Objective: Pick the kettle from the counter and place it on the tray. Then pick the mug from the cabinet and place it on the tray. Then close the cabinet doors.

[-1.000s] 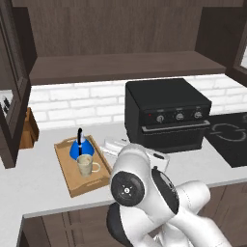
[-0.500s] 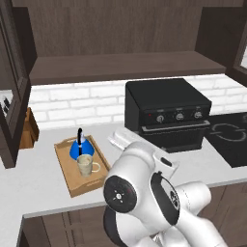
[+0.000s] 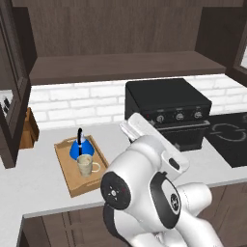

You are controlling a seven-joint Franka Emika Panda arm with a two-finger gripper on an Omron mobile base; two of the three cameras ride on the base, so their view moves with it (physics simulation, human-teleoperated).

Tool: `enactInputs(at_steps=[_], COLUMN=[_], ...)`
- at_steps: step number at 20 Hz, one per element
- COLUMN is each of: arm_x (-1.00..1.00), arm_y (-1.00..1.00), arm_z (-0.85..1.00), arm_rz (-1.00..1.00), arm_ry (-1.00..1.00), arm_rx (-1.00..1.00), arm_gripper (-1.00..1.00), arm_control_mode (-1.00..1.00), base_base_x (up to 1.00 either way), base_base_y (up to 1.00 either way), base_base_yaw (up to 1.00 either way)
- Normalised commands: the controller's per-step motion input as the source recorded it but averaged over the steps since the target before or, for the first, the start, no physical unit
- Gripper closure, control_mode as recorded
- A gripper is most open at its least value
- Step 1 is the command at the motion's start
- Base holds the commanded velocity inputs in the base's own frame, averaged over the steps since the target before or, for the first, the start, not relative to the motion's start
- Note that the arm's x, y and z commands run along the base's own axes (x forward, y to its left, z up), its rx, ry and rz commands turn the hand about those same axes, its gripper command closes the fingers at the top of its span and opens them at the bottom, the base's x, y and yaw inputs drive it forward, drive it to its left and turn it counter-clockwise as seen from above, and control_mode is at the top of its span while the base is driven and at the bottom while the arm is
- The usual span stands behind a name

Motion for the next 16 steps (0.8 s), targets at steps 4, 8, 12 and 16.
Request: enactInputs(at_steps=[4, 8, 12, 16], arm_x=[-0.17, -0.16, -0.18, -0.18], arm_y=[-0.31, -0.29, -0.3, -0.35], arm_z=[0.24, 0.23, 0.21, 0.21], arm_rz=[-0.13, -0.11, -0.1, -0.09], arm_ry=[-0.16, -0.15, -0.14, -0.13], arm_rx=[0.05, 0.06, 0.05, 0.05], arm_gripper=[-1.0, -1.0, -1.0, -1.0], arm_control_mode=[-1.0, -1.0, -1.0, -1.0], base_base_x=[0.0, 0.0, 0.0, 0.0], base_base_y=[0.0, 0.0, 0.0, 0.0], base_base_yaw=[0.0, 0.0, 0.0, 0.0])
